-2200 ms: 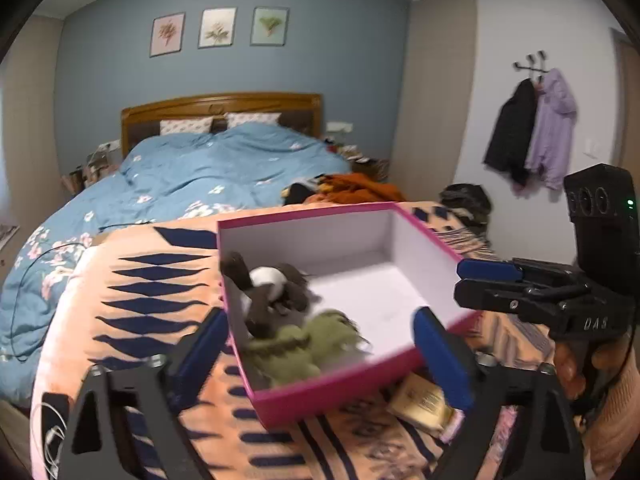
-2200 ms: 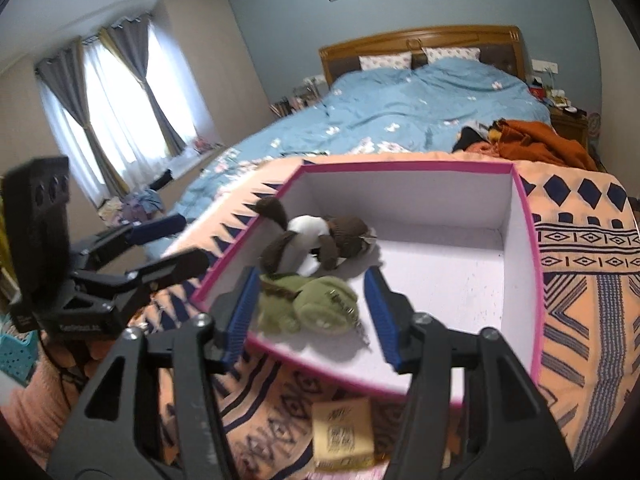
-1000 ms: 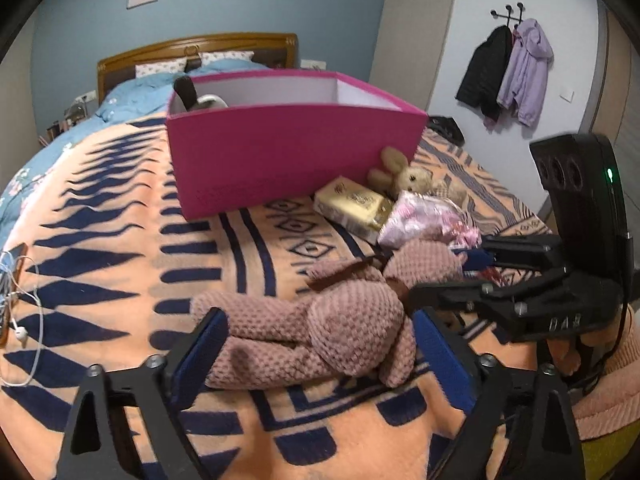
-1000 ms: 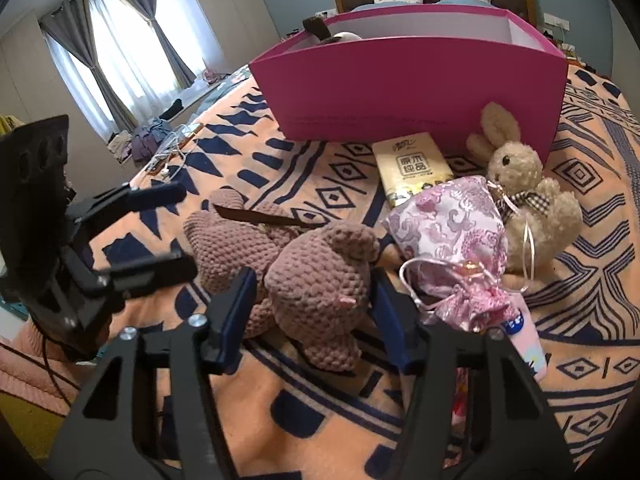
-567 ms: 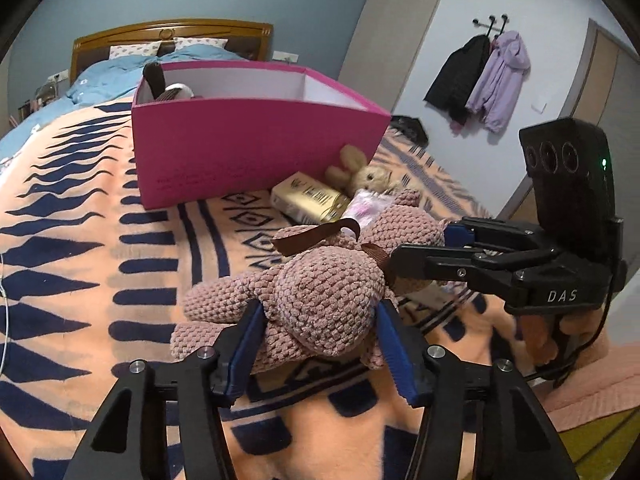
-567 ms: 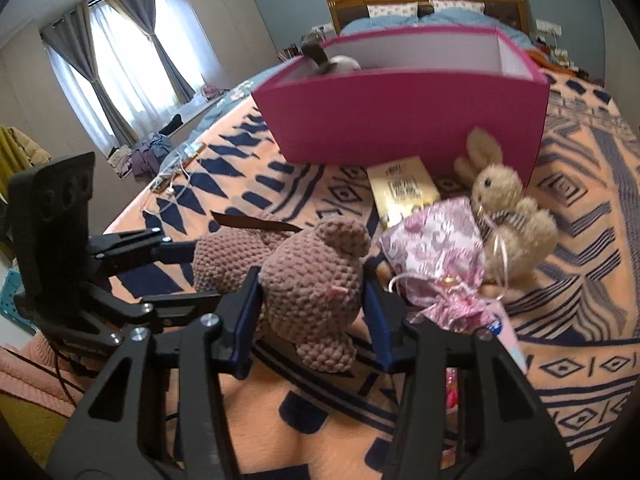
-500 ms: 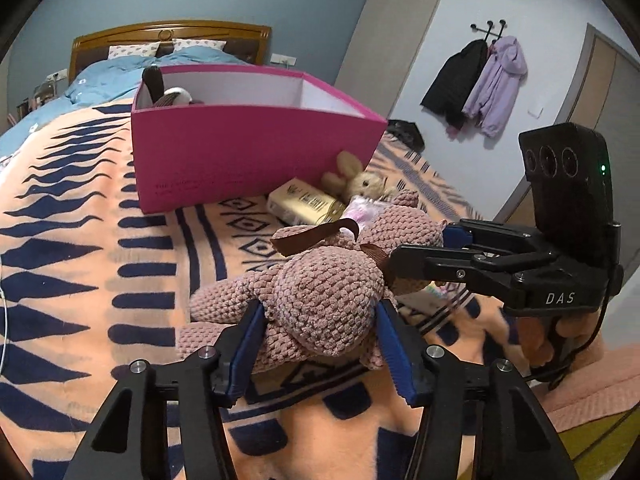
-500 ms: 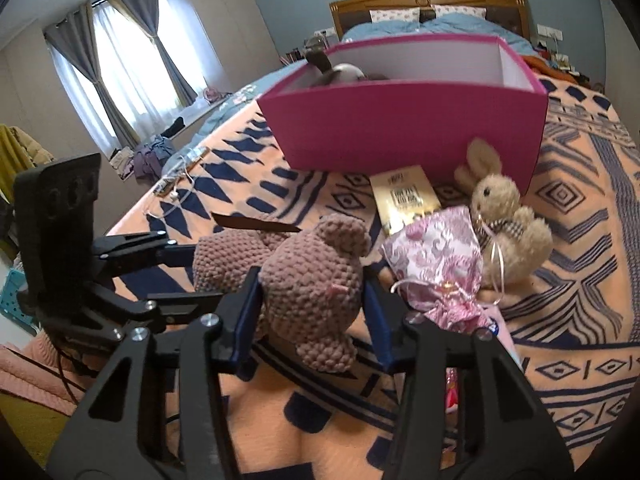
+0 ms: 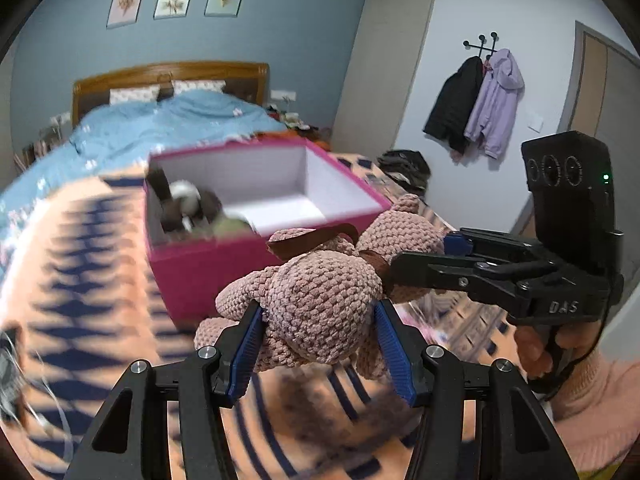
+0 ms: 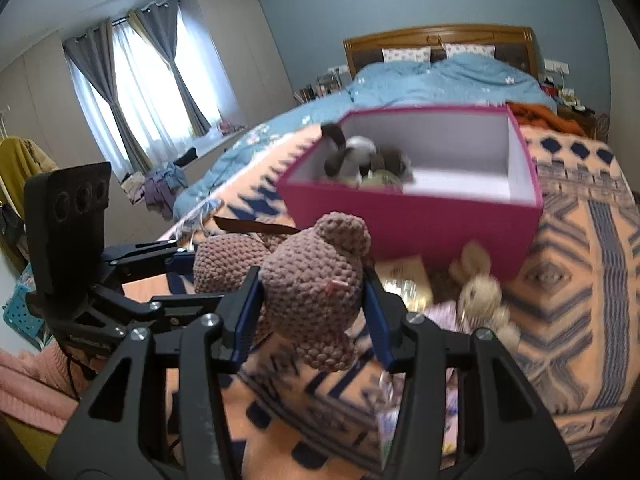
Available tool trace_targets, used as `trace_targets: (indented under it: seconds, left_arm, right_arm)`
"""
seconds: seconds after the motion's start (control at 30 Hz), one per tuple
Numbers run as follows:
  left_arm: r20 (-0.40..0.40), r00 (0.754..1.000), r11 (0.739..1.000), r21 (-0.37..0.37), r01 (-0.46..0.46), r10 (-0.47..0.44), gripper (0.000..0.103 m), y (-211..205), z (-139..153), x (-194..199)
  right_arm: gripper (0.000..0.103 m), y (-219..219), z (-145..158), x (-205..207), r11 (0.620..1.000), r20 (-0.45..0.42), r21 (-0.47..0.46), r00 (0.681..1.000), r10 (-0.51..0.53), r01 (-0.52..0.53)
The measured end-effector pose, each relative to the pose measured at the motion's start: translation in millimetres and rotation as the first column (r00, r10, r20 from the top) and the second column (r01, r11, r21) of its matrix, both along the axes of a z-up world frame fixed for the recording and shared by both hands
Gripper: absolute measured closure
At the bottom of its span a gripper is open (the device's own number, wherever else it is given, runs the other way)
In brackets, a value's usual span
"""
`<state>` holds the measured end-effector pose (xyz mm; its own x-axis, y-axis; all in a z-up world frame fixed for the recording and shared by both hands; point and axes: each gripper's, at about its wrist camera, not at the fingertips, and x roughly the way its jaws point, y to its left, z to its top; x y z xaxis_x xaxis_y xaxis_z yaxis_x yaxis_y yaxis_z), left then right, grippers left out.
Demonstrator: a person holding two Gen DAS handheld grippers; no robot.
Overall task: Organize objects
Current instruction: 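Grasp the pink knit bear with the right gripper and lift it, then lower the pink knit bear into the magenta box and open the right gripper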
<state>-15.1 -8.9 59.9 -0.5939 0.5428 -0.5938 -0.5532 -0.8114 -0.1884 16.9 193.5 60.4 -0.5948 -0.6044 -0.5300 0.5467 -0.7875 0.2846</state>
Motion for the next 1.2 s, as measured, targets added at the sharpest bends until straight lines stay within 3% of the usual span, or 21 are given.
trace_targets:
  seconds: [0.2,0.43,0.6,0.83,1.07,1.2]
  left_arm:
    - [-0.060,0.997,0.999,-0.016,-0.049,0.048,0.046,4,43,-50]
    - [-0.089,0.991,0.993,-0.048,-0.106,0.101,0.046,13,61,-108]
    - [-0.032,0.992,0.990,-0.061,-0.127,0.126,0.046,14,46,-148]
    - [0.072,0.982,0.981,-0.097,-0.168,0.176,0.046,15,10,-187]
    - [0.096,0.964,0.957,-0.178,-0.230,0.249,0.043,19,-14,-201]
    - [0.102,0.954,0.944,-0.206,-0.256,0.281,0.043,21,-24,-207]
  right_arm:
    - [0.052,-1,40,-43,0.999,-0.069,-0.052,0.997,-0.019,0.015]
    - [0.052,5,61,-113,0.988,-0.034,-0.150,0.999,-0.041,0.035]
    - [0.052,3,55,-157,0.988,0.030,-0.143,0.998,-0.049,0.053]
    - [0.052,-11,29,-201,0.996,0.116,-0.048,0.991,-0.062,0.068]
    - [0.049,-24,4,-234,0.997,0.190,0.032,0.979,-0.071,0.066]
    - [0.050,-25,-2,-246,0.987,0.193,0.113,0.971,-0.138,0.118]
